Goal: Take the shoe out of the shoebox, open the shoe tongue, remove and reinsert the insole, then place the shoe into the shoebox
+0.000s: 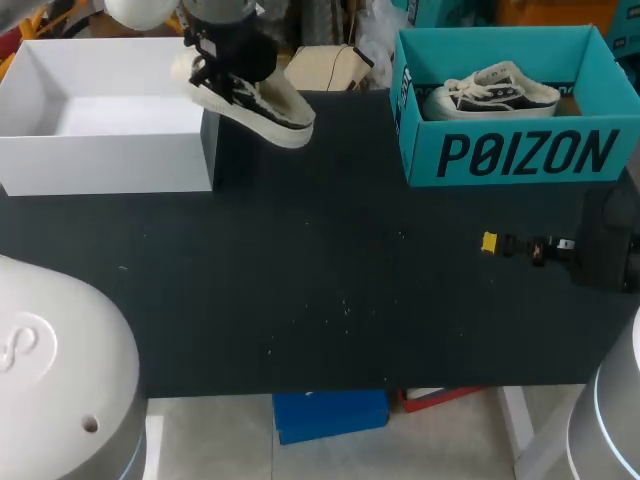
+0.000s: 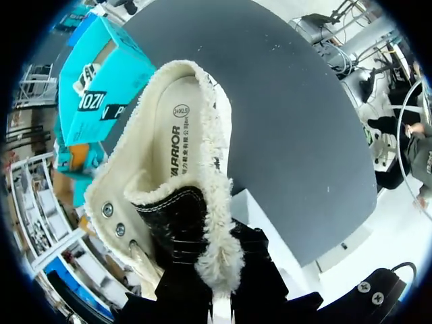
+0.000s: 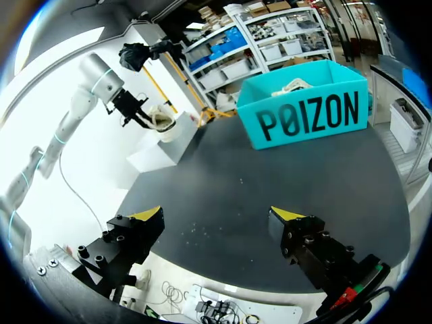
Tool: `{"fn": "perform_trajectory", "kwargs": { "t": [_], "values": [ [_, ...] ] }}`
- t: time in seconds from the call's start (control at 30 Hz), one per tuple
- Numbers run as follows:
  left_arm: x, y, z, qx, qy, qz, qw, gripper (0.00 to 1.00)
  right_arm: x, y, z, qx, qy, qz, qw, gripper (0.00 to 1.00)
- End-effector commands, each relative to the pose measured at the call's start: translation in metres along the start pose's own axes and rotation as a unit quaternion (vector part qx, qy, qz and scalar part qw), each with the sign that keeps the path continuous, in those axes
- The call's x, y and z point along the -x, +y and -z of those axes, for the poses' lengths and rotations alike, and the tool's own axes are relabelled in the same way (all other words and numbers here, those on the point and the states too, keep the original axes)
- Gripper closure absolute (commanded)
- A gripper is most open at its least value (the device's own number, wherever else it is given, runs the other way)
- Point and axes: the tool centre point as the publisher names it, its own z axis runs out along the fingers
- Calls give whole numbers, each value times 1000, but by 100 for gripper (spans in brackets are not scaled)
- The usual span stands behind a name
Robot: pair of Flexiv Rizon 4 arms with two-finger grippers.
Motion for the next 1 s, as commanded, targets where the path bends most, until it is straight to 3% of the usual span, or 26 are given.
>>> {"fn": "perform_trajectory", "kwargs": {
  "t": [0.03, 0.5, 0.83, 1.0],
  "values": [
    [-25, 28, 6, -5, -29, 20, 999, 100, 0, 0, 1, 0, 1, 0, 1000, 0],
    [-73, 131, -1, -2, -44, 130, 991, 100, 0, 0, 1, 0, 1, 0, 1000, 0],
    [-78, 186, -21, 5, -43, 184, 982, 100, 0, 0, 1, 0, 1, 0, 1000, 0],
    [-77, 209, -42, -4, -36, 205, 978, 100, 0, 0, 1, 0, 1, 0, 1000, 0]
  ]
}}
